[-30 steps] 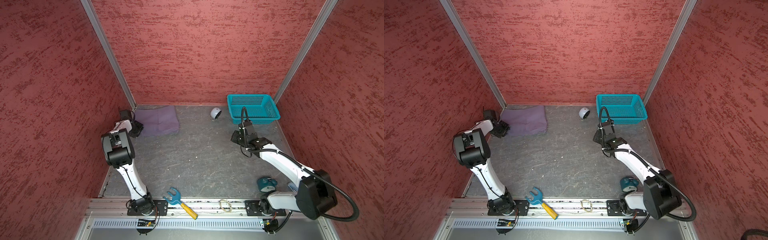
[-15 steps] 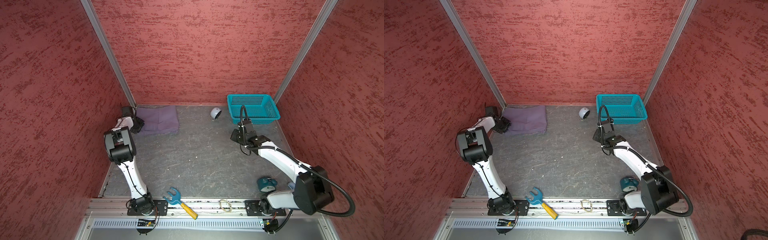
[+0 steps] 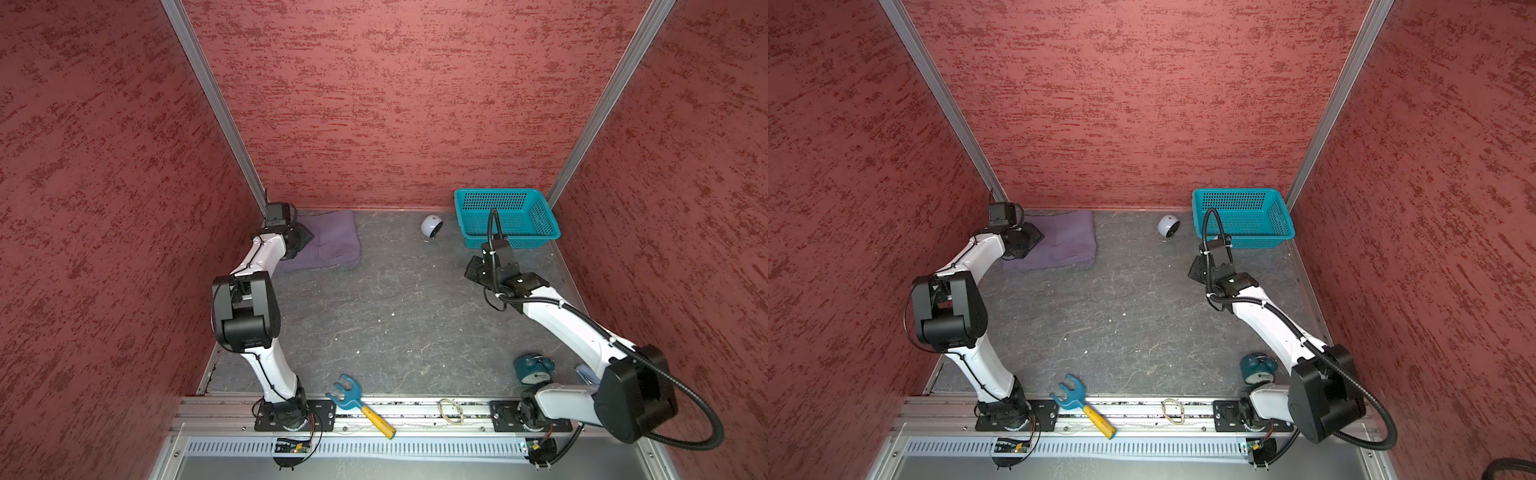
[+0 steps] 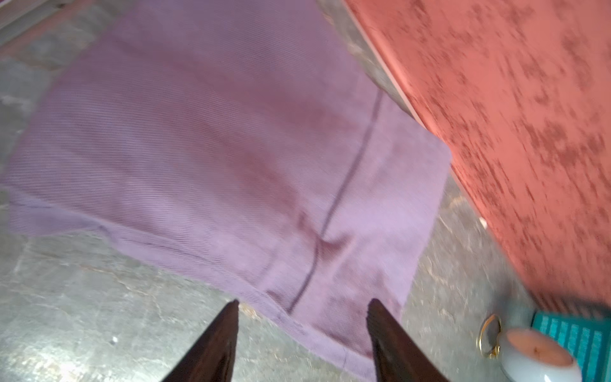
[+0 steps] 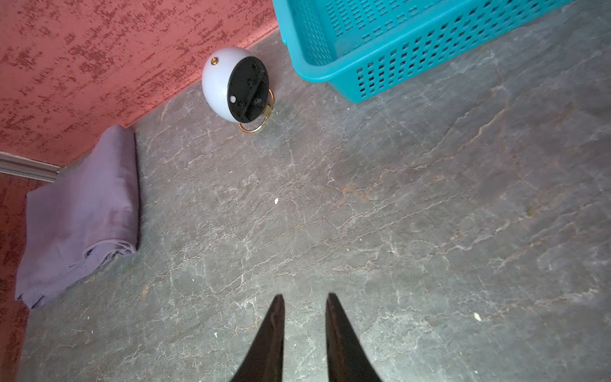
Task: Fold and stack the trousers
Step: Move the trousers to the top-left of the table.
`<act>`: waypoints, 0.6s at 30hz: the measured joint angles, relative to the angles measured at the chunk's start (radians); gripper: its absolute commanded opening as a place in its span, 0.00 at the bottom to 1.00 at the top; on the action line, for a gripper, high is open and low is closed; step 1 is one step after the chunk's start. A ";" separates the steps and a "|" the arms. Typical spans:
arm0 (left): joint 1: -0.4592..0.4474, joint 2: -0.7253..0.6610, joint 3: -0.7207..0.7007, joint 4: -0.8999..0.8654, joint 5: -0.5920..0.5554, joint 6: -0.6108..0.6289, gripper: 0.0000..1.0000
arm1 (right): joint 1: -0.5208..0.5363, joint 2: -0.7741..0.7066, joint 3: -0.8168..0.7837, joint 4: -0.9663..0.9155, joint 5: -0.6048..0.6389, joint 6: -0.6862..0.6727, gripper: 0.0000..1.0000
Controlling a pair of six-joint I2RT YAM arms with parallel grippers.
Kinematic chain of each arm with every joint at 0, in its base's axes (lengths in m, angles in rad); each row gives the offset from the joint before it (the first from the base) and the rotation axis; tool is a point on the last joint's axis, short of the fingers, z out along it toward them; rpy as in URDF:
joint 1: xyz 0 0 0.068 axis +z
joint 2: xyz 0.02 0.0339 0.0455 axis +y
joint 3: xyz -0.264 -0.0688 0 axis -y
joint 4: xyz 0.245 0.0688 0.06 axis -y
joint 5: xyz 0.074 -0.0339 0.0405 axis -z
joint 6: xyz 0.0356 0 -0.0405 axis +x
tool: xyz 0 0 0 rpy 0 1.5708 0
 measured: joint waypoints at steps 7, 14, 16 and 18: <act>-0.051 0.145 0.074 -0.019 0.000 -0.023 0.67 | 0.000 -0.018 -0.022 -0.002 0.000 0.011 0.24; -0.061 0.290 0.154 -0.093 -0.001 -0.088 0.68 | -0.001 -0.018 -0.022 -0.003 0.011 0.014 0.24; -0.061 0.316 0.193 -0.119 -0.001 -0.099 0.68 | -0.002 -0.011 -0.022 -0.002 0.012 0.014 0.24; -0.059 0.340 0.232 -0.135 -0.001 -0.109 0.68 | -0.002 0.003 -0.022 -0.003 0.012 0.014 0.24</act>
